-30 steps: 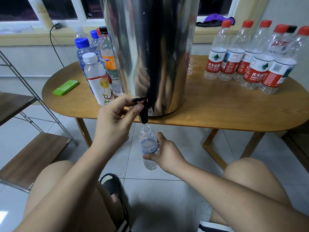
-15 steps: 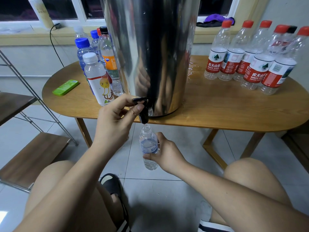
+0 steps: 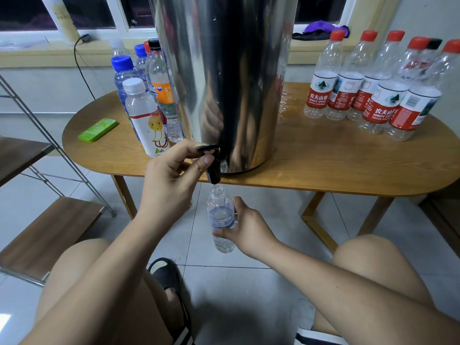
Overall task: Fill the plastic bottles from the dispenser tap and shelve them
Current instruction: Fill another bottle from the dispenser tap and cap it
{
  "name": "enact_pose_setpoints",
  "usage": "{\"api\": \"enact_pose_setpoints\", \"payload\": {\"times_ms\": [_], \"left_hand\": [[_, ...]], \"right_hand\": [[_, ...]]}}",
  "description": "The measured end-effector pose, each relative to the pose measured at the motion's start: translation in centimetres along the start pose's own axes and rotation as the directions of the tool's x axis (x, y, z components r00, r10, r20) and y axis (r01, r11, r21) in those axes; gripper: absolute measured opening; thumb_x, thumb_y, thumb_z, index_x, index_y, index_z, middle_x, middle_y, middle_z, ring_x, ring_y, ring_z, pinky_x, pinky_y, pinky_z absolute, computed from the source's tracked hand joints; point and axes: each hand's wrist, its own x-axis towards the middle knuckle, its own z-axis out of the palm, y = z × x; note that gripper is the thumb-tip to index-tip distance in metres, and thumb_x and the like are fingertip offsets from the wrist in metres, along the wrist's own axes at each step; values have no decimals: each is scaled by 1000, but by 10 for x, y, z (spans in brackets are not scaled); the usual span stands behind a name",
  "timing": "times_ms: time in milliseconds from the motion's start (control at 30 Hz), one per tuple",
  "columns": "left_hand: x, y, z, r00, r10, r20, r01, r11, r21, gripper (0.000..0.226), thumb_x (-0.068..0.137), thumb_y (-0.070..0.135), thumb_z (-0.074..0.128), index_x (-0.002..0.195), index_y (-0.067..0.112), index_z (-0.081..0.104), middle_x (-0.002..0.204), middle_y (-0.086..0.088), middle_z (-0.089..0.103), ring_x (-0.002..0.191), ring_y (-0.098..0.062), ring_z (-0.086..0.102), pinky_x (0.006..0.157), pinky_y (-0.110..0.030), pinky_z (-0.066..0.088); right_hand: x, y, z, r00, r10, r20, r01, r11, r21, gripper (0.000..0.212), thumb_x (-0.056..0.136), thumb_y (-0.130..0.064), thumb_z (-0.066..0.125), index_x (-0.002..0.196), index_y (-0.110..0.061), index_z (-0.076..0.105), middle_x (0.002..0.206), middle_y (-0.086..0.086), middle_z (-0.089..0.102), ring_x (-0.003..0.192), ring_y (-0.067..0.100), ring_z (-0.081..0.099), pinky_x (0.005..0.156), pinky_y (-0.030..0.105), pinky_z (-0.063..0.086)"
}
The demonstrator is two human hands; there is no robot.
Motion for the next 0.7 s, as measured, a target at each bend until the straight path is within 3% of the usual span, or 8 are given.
{"api": "enact_pose_setpoints", "payload": {"times_ms": [267, 700], "left_hand": [[-1, 0, 0, 1000, -2, -9, 2, 1000, 3, 11, 103, 23, 73, 108, 15, 77, 93, 7, 75, 88, -11, 68, 78, -51, 55], [-1, 0, -1, 1000, -6, 3, 6, 1000, -8, 8, 103, 22, 73, 107, 17, 77, 94, 6, 75, 88, -12, 68, 78, -51, 55]], "right_hand": [[0, -1, 0, 1000, 8, 2, -8, 1000, 12, 61, 81, -39, 92, 119, -23, 48, 113, -4, 71, 102, 20, 68, 71, 25, 48], [0, -2, -1, 1000, 5, 11, -5, 1000, 0, 62, 82, -41, 92, 122, -25, 47, 119, -3, 71, 107, 20, 68, 81, 33, 54]]}}
